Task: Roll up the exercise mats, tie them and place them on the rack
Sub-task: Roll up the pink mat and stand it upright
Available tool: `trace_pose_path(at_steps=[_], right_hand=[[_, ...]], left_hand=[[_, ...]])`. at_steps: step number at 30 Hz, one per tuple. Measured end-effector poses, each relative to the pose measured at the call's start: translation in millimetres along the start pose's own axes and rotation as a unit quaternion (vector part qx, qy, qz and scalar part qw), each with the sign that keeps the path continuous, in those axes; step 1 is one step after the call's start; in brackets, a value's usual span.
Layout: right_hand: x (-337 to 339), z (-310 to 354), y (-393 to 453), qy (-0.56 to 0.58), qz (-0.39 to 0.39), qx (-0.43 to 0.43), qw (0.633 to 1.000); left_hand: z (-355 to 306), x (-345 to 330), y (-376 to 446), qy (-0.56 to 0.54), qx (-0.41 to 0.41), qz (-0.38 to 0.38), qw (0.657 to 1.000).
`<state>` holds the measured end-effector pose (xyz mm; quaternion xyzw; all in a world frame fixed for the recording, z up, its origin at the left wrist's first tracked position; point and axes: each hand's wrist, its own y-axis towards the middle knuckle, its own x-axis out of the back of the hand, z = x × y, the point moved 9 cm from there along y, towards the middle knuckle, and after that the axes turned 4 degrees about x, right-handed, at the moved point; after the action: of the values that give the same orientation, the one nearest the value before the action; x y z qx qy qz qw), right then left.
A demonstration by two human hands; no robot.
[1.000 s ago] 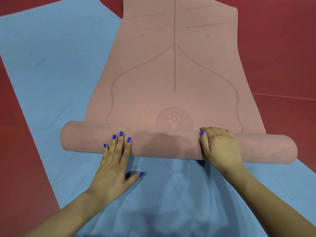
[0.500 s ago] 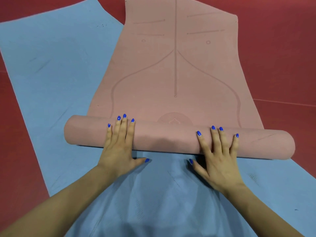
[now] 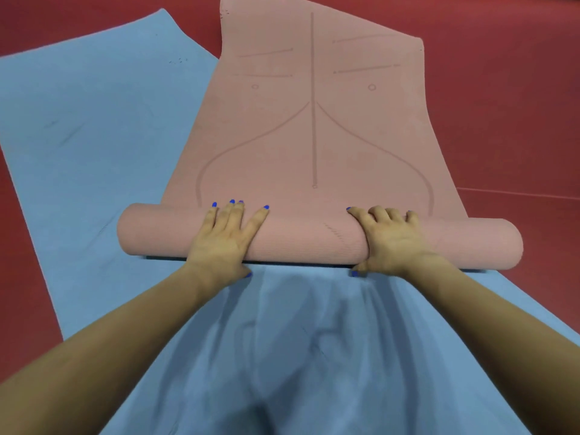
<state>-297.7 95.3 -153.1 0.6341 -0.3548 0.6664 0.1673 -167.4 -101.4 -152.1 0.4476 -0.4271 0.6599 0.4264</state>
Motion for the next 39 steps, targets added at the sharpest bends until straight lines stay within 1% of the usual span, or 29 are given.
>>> trace_pose_path(at_steps=[4, 9, 13, 19, 23, 28, 29, 32, 34, 35, 37, 39], right_hand=[[5.0, -2.7, 7.5, 0.025, 0.011, 0.0, 1.0], [9.2, -5.5, 14.8, 0.046, 0.038, 0.002, 0.998], [9.1, -4.5, 6.4, 0.066, 0.061, 0.001, 0.996], [-1.7, 16.9, -56.0, 0.089, 0.114, 0.003, 0.989], [-19.6, 42.4, -118.0, 0.1, 0.154, -0.003, 0.983], [-40.6, 69.1, -187.7, 0.104, 0.186, -0.005, 0.977], [-43.6, 72.4, -197.0, 0.104, 0.19, -0.007, 0.976], [-51.3, 78.3, -215.1, 0.109, 0.196, -0.016, 0.974], [-55.7, 79.1, -221.1, 0.113, 0.191, -0.024, 0.975], [-56.5, 80.0, -222.0, 0.113, 0.189, -0.024, 0.975], [-55.9, 80.0, -219.0, 0.116, 0.194, -0.02, 0.974], [-54.4, 78.1, -208.1, 0.124, 0.206, -0.015, 0.971]], left_hand=[[3.6, 5.5, 16.7, 0.019, 0.005, -0.016, 1.0], [5.0, 16.7, 30.5, 0.021, -0.011, 0.002, 1.0], [0.9, 24.9, 23.1, 0.026, -0.034, 0.012, 0.999], [-15.8, 16.8, -33.3, 0.011, -0.066, 0.062, 0.996], [-32.5, 3.9, -91.5, 0.008, -0.089, 0.117, 0.989], [-45.4, -9.5, -158.4, -0.003, -0.129, 0.133, 0.983], [-46.9, -11.7, -167.4, -0.022, -0.13, 0.129, 0.983], [-51.8, -18.2, -187.2, -0.025, -0.144, 0.109, 0.983], [-54.0, -15.4, -190.5, -0.048, -0.137, 0.062, 0.987], [-55.2, -12.5, -193.4, -0.038, -0.13, 0.075, 0.988], [-54.9, -11.1, -192.3, -0.021, -0.1, 0.153, 0.983], [-55.0, -16.5, -183.4, -0.003, -0.106, 0.222, 0.969]])
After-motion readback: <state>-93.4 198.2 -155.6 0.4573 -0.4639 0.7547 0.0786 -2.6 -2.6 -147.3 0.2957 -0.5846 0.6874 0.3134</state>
